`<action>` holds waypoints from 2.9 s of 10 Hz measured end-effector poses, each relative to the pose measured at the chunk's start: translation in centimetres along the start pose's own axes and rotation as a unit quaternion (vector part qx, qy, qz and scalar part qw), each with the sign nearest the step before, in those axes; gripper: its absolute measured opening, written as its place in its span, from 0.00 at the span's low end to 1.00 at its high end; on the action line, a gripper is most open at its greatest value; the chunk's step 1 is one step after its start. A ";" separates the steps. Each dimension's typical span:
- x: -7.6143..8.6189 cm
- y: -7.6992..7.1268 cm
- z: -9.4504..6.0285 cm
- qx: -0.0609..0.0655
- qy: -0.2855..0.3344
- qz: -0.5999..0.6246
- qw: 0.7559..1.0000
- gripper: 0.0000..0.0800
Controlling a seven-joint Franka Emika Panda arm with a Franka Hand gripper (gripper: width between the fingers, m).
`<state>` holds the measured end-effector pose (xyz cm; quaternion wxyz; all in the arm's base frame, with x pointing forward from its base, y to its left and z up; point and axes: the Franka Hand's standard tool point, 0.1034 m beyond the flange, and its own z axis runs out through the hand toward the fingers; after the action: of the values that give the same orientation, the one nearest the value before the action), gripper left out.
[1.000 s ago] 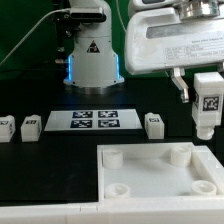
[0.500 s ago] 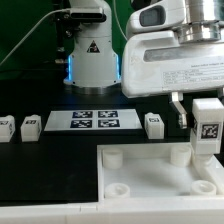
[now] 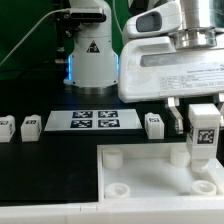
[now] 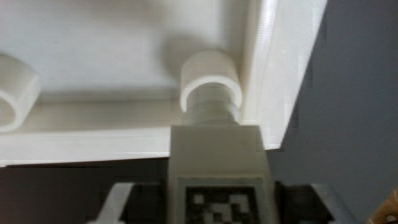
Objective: Assemble one leg
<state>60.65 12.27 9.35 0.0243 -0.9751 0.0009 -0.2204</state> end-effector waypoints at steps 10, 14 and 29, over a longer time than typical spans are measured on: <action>-0.3 0.4 2.9 -0.007 0.007 0.000 1.000 0.36; -0.7 0.3 2.9 -0.011 0.070 0.025 0.997 0.36; -0.7 0.4 2.9 -0.016 0.071 0.035 0.997 0.81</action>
Offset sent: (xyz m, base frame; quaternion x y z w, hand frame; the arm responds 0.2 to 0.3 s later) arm 0.0164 -0.0114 -0.0050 -0.0291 0.0108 -0.0148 0.9994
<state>61.26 12.04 6.45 0.0158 -0.9566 0.0403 -0.2881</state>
